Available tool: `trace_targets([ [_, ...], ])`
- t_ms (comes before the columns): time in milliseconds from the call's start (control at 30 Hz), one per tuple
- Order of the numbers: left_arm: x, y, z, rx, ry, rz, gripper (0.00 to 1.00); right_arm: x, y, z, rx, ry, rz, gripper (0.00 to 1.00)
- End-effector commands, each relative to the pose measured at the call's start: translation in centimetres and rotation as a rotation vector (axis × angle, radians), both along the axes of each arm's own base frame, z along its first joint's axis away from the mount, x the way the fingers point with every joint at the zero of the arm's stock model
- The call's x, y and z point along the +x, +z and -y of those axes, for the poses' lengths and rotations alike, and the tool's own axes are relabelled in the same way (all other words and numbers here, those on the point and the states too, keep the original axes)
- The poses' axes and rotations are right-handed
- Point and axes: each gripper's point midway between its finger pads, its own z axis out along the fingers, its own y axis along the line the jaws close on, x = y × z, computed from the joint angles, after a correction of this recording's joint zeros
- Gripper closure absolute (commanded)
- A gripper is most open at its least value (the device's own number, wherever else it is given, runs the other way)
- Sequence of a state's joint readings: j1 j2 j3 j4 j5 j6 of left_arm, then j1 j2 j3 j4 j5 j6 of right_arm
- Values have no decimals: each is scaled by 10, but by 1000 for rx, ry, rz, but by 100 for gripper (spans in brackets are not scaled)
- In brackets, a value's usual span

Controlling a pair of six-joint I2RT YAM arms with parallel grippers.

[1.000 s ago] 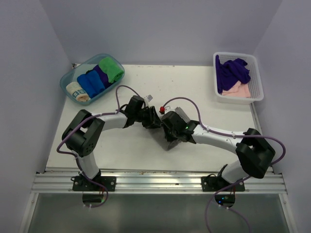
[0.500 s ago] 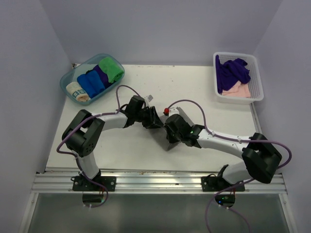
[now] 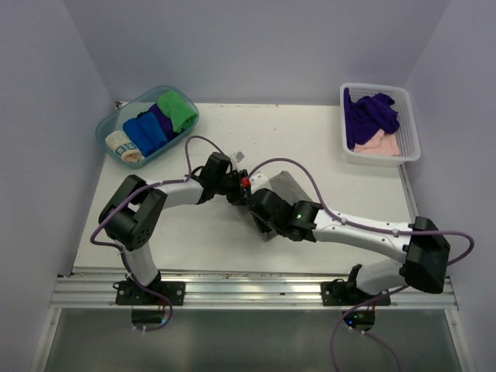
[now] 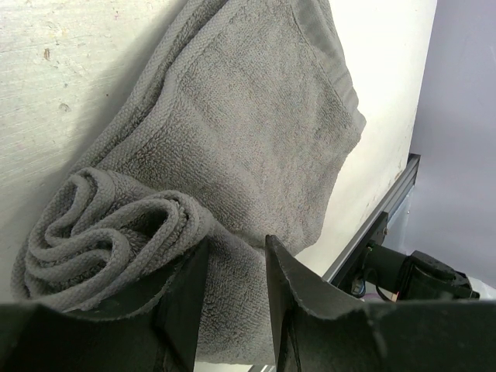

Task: Roll the towels
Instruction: Roll the towel

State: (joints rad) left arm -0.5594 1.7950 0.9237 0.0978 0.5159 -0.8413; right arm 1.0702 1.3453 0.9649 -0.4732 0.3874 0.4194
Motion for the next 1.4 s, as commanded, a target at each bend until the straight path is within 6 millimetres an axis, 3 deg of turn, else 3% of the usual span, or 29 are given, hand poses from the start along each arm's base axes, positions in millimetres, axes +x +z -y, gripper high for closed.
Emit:
trace_targets([
  [0,-19,-34,-18,123,-14,-60,60,1,-1,-8,-169,48,103,66],
  [100,-19,-34,-19,124,-13,-56,60,2,-4,-22,-247,84,159,56],
  [367,-19,-35,-19,128,-11,-58,60,14,-36,-23,-371,88,210,40],
  [733,-22,-37,-22,143,-10,-83,60,6,-105,-8,-461,84,137,38],
  [867,-22,-37,-22,145,-12,-87,60,3,-119,-4,-451,60,116,47],
  [900,-23,-36,-21,143,-13,-84,60,3,-119,-4,-440,55,112,56],
  [967,-22,-34,-22,144,-15,-81,59,3,-120,-3,-408,45,101,87],
  [1033,-20,-29,-22,148,-14,-72,59,3,-115,-5,-348,43,87,97],
  [1233,-5,3,-31,113,10,-22,55,0,-96,-21,-149,102,23,100],
  [1367,7,31,-44,95,41,36,45,-3,-90,-34,-62,149,-11,100],
])
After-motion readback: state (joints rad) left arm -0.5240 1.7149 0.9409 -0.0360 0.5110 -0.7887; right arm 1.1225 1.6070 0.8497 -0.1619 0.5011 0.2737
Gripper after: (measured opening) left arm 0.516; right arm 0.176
